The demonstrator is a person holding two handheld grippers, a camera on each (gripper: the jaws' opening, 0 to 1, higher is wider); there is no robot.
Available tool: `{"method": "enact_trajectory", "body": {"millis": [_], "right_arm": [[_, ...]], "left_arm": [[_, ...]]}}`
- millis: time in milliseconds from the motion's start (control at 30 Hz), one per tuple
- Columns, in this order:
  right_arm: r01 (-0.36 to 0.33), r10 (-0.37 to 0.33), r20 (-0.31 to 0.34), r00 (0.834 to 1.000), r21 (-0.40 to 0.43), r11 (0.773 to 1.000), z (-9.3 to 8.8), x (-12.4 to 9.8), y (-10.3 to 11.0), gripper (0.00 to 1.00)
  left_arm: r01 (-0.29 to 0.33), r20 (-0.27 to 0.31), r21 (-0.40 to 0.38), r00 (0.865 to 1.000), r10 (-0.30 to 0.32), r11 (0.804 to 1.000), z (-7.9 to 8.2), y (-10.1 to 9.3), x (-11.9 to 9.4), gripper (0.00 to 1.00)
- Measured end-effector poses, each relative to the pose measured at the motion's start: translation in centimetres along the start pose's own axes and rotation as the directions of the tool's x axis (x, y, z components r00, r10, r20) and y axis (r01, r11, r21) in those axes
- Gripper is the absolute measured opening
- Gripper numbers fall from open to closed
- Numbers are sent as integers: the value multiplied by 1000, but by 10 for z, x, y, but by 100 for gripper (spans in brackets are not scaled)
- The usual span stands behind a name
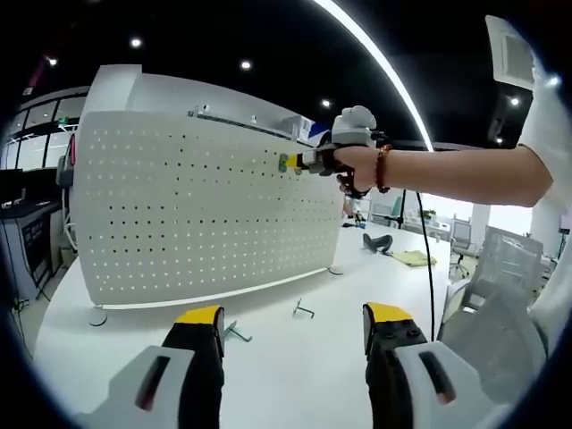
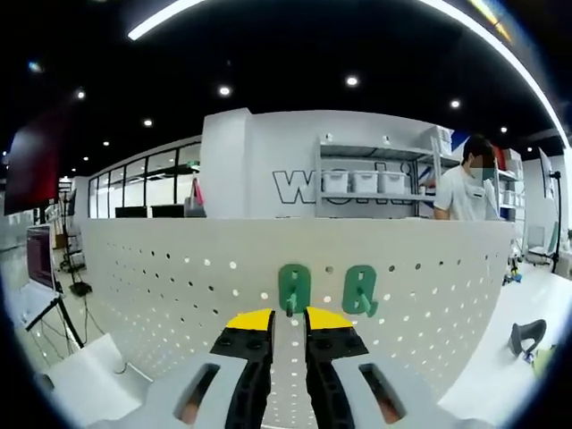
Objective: Insert the hook assembly into the mounting plate slot until the hook locks in place.
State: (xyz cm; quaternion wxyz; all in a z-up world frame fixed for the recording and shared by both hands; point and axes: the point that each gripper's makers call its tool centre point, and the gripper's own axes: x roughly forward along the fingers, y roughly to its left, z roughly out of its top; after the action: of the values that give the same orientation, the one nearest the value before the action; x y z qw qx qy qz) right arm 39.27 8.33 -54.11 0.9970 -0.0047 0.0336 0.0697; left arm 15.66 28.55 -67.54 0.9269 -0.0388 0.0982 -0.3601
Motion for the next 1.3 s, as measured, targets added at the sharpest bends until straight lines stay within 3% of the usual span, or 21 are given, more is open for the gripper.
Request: {"method": "enact_trajectory", "body": {"millis": [533, 900, 1033, 1300], "right_arm": [[-71, 71, -18, 997, 46, 996, -29, -39, 24, 12], [-75, 76, -9, 997, 55, 996, -33, -78, 44, 14], [-80, 80, -12, 997, 53, 995, -37, -90, 49, 14], [-130, 132, -43, 990, 40, 991, -55, -101, 52, 16]], "left_arm": [[-14, -35, 34, 999, 15, 999, 3, -10, -8, 62], [59, -64, 74, 996, -55, 996, -2, -8, -24, 60], [60, -84, 80, 995, -54, 995, -4, -2, -28, 58], [59, -121, 90, 991, -48, 994, -11, 2, -18, 55]]}}
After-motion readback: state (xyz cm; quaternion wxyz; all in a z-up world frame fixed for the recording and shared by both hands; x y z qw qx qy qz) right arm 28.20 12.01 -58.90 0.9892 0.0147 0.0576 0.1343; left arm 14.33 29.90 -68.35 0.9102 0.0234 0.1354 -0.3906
